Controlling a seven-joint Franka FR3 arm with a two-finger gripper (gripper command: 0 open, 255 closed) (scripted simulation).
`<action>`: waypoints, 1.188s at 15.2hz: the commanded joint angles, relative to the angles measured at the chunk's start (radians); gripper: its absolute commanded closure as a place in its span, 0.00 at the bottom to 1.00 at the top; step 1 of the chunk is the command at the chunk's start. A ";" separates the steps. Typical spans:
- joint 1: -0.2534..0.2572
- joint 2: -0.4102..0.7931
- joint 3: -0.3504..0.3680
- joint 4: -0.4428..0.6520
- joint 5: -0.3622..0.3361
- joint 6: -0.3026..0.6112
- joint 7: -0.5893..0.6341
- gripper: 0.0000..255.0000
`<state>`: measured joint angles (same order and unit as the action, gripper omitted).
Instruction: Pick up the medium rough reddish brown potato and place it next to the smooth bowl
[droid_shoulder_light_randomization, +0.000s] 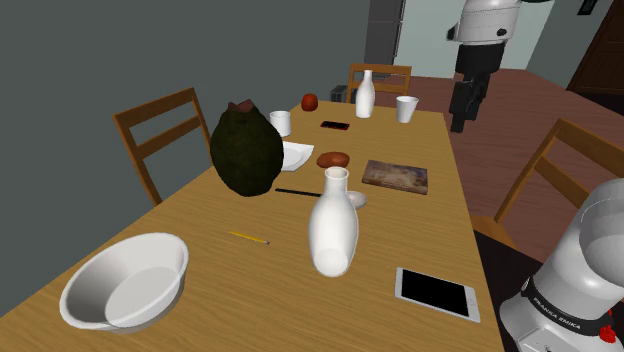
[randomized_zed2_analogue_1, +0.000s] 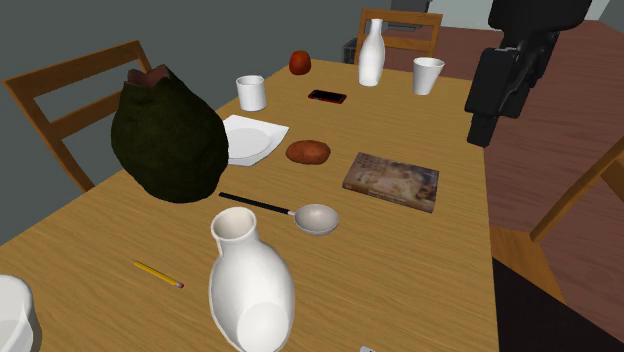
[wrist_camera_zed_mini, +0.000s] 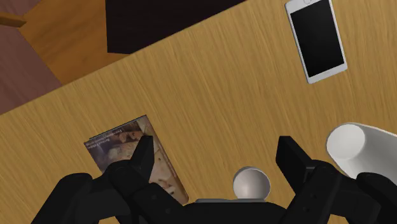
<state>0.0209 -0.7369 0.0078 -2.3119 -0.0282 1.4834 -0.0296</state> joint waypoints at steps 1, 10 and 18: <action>0.000 0.000 0.000 0.000 0.000 0.000 0.000 0.00; 0.013 0.229 -0.071 -0.019 -0.042 0.315 -0.153 0.00; 0.030 0.490 -0.119 0.066 -0.035 0.551 -0.288 0.00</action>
<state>0.0480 -0.2727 -0.1072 -2.2501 -0.0656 2.0037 -0.3011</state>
